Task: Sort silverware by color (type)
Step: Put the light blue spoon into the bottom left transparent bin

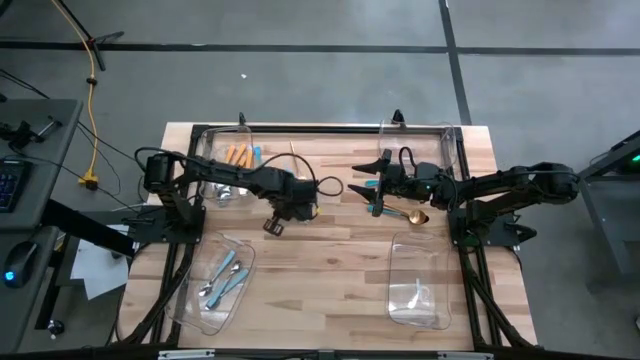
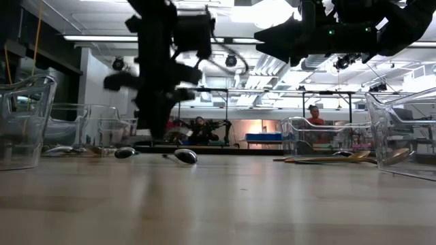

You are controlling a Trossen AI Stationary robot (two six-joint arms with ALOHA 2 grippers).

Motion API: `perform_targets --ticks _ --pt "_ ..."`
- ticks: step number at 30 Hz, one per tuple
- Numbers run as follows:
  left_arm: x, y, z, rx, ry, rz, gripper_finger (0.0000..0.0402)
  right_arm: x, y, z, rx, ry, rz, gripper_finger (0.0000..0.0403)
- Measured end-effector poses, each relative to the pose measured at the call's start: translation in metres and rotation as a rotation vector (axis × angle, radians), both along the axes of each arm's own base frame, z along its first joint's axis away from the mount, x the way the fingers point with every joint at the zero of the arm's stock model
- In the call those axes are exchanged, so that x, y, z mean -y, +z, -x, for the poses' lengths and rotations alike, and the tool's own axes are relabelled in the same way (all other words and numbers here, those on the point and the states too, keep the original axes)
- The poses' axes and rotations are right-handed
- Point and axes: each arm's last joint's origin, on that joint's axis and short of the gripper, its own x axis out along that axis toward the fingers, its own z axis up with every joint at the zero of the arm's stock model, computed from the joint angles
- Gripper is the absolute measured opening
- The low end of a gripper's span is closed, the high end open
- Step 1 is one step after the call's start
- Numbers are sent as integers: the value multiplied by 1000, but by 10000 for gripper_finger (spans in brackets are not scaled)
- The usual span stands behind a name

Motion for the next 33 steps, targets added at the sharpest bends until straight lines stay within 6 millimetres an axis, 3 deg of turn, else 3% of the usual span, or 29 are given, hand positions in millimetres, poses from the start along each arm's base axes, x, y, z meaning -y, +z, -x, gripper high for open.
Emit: perform_targets --ticks 8,13,20,24,33 --pt "8 56 4 362 103 241 1 0 -1 0 -8 0 -1 243" --pt "14 76 34 762 111 321 1 0 -1 0 -8 0 -1 243" --pt "23 67 91 1303 187 304 1 0 -1 0 -7 0 -1 243" --pt "22 57 112 1521 289 242 1 0 0 0 -3 1 -8 243" --pt "18 42 121 1540 373 234 1 0 -1 0 -7 1 -3 243"
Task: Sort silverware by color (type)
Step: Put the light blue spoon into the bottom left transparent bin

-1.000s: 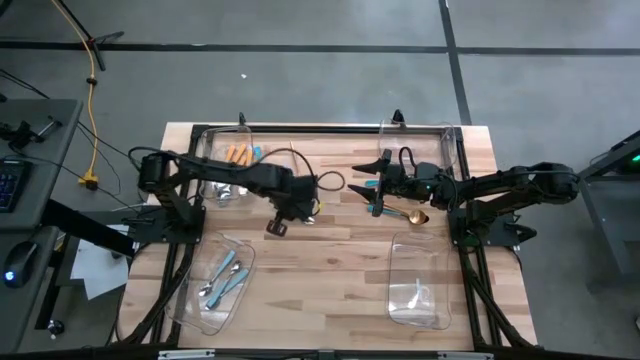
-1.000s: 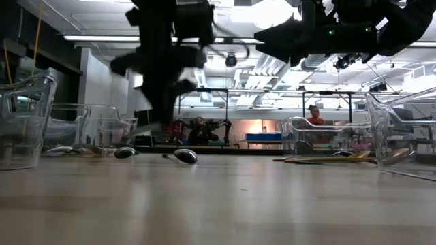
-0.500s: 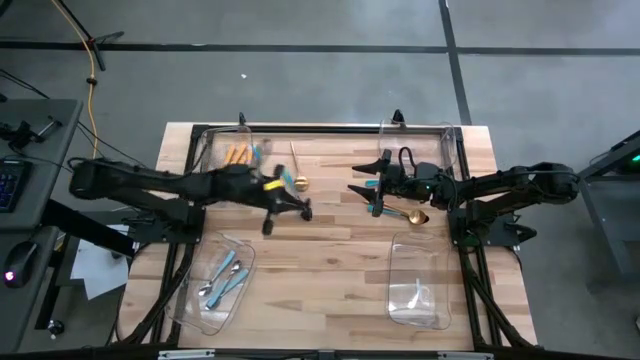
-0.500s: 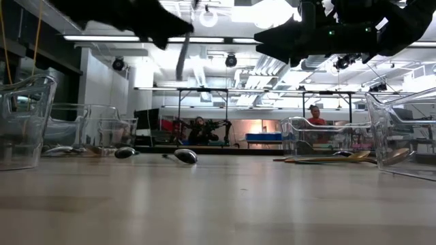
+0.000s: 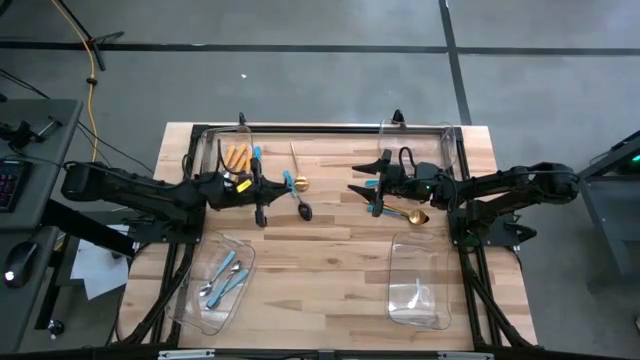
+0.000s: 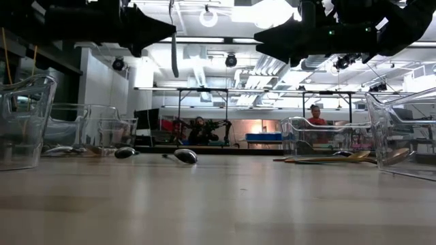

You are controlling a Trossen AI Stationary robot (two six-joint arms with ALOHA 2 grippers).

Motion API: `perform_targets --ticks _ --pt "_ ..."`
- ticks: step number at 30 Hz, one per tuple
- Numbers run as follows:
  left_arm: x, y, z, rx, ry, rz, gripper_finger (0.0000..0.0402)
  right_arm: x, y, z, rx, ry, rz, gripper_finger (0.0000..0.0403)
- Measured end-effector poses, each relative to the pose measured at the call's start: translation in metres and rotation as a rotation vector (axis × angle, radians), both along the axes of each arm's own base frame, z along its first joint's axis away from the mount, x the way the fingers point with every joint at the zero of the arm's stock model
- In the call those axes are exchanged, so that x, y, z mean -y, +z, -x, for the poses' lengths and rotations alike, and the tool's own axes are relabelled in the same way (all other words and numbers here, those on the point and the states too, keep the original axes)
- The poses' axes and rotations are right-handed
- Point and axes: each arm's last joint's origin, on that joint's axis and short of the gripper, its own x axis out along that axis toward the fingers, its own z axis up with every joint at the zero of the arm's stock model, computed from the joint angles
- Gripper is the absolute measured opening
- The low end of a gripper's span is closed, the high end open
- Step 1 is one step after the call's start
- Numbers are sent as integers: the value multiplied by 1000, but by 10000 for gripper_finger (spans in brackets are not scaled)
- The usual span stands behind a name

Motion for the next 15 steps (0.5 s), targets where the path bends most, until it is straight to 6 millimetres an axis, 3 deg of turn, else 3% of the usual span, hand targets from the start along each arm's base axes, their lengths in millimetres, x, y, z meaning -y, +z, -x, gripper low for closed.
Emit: perform_targets --ticks 15 --pt "0 2 0 16 2 -1 1 0 0 0 -2 -1 9 243"
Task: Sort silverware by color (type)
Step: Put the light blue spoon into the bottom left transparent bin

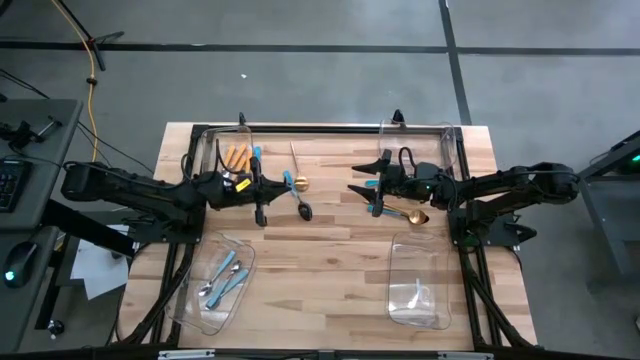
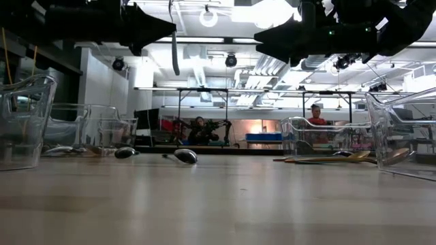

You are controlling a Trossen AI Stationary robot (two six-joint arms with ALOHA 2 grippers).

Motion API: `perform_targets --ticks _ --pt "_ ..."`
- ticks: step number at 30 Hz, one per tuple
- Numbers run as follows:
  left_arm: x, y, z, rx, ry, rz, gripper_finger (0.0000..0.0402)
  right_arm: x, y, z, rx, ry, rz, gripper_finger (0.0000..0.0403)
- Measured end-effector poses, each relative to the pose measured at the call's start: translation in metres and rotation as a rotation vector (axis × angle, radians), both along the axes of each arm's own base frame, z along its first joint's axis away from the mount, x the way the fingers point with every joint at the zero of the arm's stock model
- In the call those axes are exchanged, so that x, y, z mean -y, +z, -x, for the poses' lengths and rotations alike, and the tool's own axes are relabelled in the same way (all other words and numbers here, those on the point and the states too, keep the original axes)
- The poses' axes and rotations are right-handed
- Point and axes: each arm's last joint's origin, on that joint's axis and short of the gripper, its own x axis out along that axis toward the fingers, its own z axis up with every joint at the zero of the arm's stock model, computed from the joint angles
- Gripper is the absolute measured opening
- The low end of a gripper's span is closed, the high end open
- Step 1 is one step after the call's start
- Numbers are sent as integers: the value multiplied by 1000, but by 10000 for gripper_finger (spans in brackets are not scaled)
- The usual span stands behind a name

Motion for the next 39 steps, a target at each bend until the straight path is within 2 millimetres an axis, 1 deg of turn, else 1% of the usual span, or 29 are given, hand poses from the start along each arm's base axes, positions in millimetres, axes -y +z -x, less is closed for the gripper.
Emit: perform_targets --ticks 10,14,16,19,22,25,27,30,33,35,36,39 --pt "1 0 0 6 -13 30 1 0 0 0 0 0 0 243" --pt "14 -2 -1 -31 -147 63 1 0 0 0 -5 -2 25 243" --pt "25 0 -2 -131 -227 59 1 0 0 0 -6 -2 30 243" --pt "43 7 -3 -392 -286 65 1 0 0 0 -5 -2 27 243" --pt "62 21 2 -657 -211 140 1 0 0 0 -1 -2 27 243" --pt "82 41 10 -842 -166 218 1 0 1 0 9 -2 29 243" --pt "98 57 14 -924 -157 264 1 0 2 0 11 -2 29 243" --pt "119 78 19 -1006 -155 282 1 0 3 0 31 -2 32 243" --pt "138 94 20 -1052 -132 414 1 0 6 1 55 -3 36 243" --pt "149 96 23 -1112 -75 535 1 0 6 1 61 -3 37 243" --pt "155 93 25 -1146 -41 585 1 0 6 1 61 -3 37 243" --pt "171 76 35 -1291 96 667 1 0 6 1 60 -4 45 243"
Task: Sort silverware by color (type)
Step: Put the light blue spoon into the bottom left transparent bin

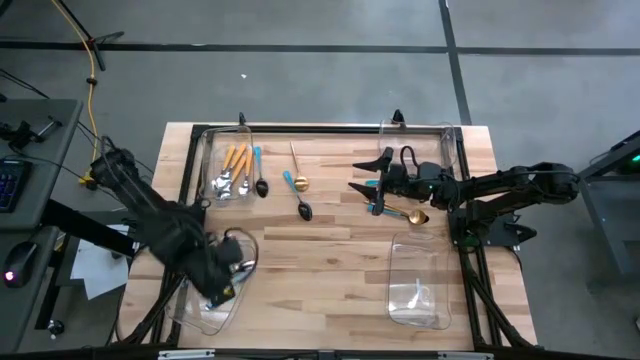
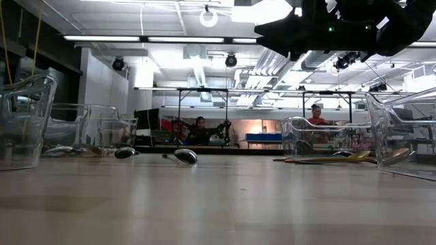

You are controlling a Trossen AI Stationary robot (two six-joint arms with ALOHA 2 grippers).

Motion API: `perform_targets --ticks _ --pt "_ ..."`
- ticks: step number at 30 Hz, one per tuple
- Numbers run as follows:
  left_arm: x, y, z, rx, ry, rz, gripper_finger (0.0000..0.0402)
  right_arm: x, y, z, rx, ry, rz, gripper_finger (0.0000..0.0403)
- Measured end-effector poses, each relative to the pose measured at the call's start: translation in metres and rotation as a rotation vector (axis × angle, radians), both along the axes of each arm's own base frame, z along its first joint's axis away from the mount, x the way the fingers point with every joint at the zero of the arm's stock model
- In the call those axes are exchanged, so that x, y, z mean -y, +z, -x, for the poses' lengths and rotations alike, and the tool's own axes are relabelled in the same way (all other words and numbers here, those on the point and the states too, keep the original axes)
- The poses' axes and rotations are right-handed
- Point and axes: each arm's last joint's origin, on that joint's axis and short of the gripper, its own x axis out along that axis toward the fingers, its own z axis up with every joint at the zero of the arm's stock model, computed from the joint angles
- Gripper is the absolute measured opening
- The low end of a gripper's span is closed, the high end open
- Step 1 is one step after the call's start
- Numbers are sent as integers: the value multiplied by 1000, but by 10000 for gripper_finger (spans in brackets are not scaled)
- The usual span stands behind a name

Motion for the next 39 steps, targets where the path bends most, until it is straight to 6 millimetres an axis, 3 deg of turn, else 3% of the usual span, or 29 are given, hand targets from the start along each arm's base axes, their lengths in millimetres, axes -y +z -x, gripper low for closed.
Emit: perform_targets --ticks 6,12,18,29,39 --pt "29 -39 11 -287 198 -137 1 0 0 0 -3 -3 18 243" --pt "52 -77 4 -384 306 -235 1 0 3 0 24 -3 25 243" --pt "65 -106 -5 -464 308 -269 1 0 4 1 42 -4 26 243" --pt "55 -119 -16 -478 378 -275 2 0 4 1 41 -4 30 243" --pt "52 -119 -19 -486 347 -271 61 0 5 1 39 -7 50 243"
